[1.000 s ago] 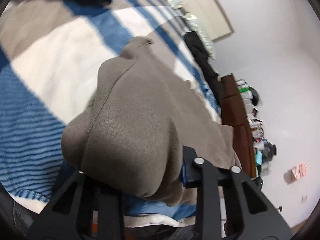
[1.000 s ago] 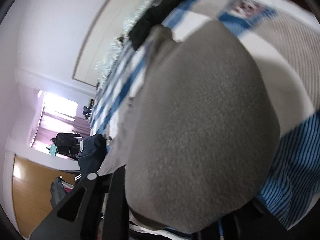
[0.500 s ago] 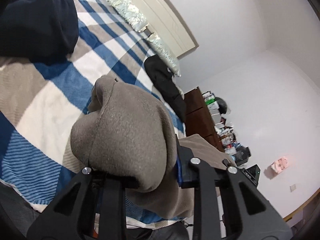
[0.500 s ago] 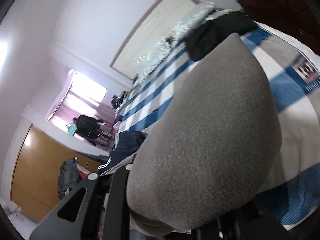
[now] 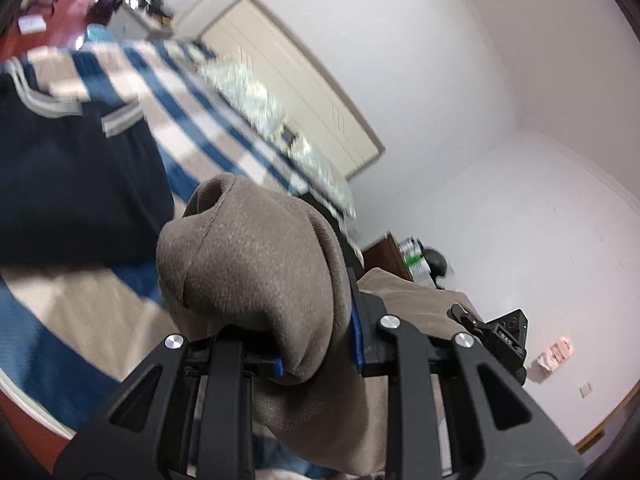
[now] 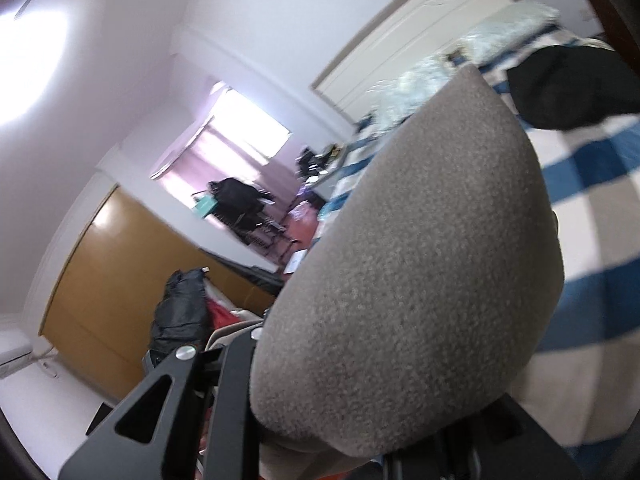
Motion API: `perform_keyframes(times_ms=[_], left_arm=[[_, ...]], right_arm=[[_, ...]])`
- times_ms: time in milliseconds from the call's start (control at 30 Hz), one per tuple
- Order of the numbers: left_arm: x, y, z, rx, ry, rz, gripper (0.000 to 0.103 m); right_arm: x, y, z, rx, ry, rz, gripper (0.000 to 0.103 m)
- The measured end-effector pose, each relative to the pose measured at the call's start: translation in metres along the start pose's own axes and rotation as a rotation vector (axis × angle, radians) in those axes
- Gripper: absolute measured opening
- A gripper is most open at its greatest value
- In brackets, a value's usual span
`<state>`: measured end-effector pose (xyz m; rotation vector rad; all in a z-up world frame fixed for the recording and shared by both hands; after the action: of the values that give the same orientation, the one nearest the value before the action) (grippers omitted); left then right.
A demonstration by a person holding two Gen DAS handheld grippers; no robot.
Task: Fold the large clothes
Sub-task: 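Lift the jacket bundle with both tools and carry it across the bed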
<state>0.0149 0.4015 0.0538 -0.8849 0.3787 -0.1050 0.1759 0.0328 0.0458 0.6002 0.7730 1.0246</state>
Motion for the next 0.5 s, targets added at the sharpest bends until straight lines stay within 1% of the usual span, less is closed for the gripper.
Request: perform_keyframes(times_ms=[200, 233, 267, 333, 367, 400, 433, 467, 500], left_arm=[[-0.055, 0.007, 0.112, 0.058, -0.126, 0.068, 0.023], [-0.065, 0.009, 0.134, 0.073, -0.151, 0.092, 0.023], [-0.072, 0.010, 0.149, 0.079, -0.165, 0.109, 0.023], [-0.094, 0.019, 0.193, 0.087, -0.215, 0.152, 0.023], [-0.105, 0.024, 0.213, 0.098, -0.244, 0.173, 0.023], [-0.110, 0.027, 0.224, 0.103, -0.263, 0.185, 0.023], [-0.122, 0.035, 0.243, 0.111, -0.299, 0.202, 0.023], [-0.126, 0.039, 0.251, 0.117, -0.316, 0.217, 0.023], [-0.136, 0.050, 0.265, 0.122, -0.350, 0.243, 0.023]], right_arm=[[0.106, 0.089, 0.041, -0.073, 0.048, 0.111, 0.016], [0.124, 0.104, 0.049, -0.078, 0.053, 0.136, 0.016], [0.149, 0.124, 0.059, -0.091, 0.060, 0.168, 0.016], [0.183, 0.152, 0.074, -0.112, 0.071, 0.211, 0.016], [0.209, 0.170, 0.083, -0.128, 0.080, 0.238, 0.016], [0.225, 0.180, 0.086, -0.143, 0.088, 0.256, 0.016], [0.245, 0.192, 0.090, -0.162, 0.094, 0.276, 0.016], [0.272, 0.206, 0.094, -0.190, 0.105, 0.306, 0.016], [0.289, 0.212, 0.095, -0.208, 0.113, 0.322, 0.016]])
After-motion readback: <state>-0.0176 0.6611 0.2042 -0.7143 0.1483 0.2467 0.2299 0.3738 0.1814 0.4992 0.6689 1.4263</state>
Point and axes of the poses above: each gripper's, at about its wrist camera, not at the fingertips, and x roughly the way its jaws point, y to its left, z to its top, the point moved 3 cm from there along x, roughly the way its jaws point, and after that the axes turned 1 degree about -y, right-handed, at the moved point
